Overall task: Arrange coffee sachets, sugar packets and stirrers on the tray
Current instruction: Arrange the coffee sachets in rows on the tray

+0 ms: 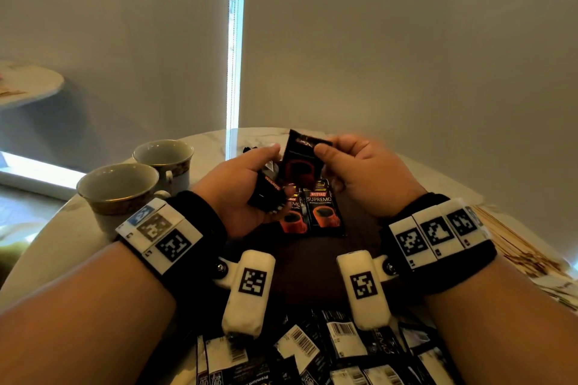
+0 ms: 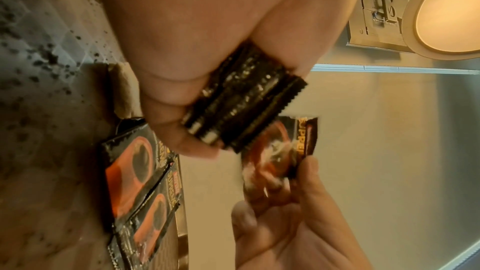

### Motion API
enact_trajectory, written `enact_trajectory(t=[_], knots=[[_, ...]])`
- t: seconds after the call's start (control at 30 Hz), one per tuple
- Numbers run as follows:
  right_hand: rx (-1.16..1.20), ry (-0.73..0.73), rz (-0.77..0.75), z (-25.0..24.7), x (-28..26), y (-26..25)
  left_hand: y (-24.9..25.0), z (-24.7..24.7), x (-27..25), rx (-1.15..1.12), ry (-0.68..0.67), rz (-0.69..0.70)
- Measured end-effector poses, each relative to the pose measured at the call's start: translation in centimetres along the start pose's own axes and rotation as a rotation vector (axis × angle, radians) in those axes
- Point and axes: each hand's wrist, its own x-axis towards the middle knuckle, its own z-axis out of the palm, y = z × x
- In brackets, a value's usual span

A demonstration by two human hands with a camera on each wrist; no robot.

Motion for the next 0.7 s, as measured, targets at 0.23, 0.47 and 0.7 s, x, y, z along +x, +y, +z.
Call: enact_trajectory(t=[0.23,0.47,0.7], knots=[[0.159,0.027,0.310,-0.3,1.1,2.8,0.8,-0.5,-0.1,-0.051,0.132,0.046],[0.244,-0.012,0.468,0.3,0.7,3.8,0.7,-0.6,-0.1,0.010,0.141,-0.015],[0.158,-0.031,0.515,0.7,0.5,3.3,0.6,-0.4,-0.3,0.033,0.128,-0.032]])
